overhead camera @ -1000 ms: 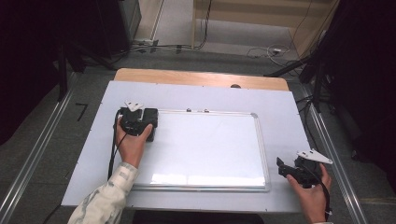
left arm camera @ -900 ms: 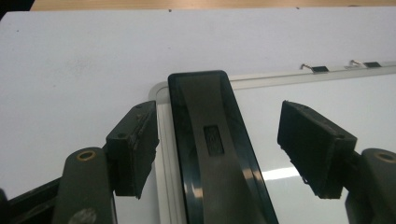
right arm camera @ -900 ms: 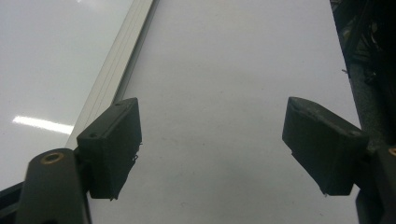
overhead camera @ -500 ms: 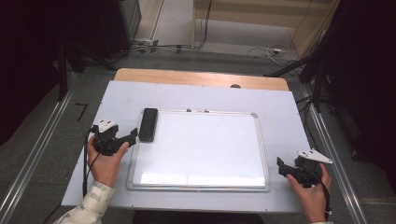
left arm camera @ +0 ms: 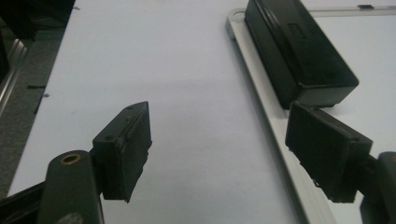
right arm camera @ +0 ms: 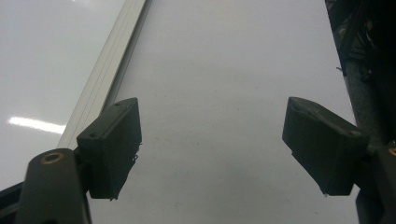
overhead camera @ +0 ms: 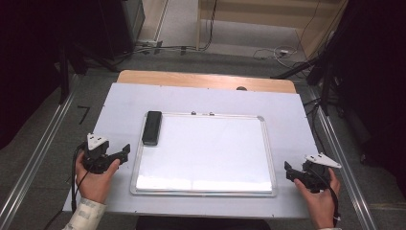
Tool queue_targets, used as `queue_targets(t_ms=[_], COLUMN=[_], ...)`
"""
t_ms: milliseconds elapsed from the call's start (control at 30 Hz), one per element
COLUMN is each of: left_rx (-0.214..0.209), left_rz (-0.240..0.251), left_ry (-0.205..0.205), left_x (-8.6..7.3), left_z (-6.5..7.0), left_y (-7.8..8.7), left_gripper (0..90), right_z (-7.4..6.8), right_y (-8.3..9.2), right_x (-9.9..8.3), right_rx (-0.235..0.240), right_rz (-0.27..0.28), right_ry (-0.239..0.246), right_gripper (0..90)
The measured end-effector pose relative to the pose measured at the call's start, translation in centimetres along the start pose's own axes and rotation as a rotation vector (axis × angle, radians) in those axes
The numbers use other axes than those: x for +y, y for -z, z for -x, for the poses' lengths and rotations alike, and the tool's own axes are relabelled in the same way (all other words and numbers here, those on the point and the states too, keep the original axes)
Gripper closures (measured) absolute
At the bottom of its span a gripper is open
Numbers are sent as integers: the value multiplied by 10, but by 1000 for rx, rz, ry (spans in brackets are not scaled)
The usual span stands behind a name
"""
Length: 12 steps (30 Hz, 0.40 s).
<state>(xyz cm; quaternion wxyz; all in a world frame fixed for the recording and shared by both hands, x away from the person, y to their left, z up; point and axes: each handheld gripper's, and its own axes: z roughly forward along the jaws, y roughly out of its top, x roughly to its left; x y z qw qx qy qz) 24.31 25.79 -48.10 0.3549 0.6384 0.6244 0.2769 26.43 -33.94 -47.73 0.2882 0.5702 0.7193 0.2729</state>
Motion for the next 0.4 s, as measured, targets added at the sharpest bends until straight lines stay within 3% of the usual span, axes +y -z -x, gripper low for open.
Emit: queue_targets(t_ms=[400], left_rx=[48], left_rz=[-31], left_ry=[34], left_x=[-12], left_z=[-18], left_y=[2], left_gripper=[208], right_z=[2], right_y=[-2], right_x=[-1], right_rx=[-1], right_rz=[-6], right_ry=[-2], right_gripper=[182])
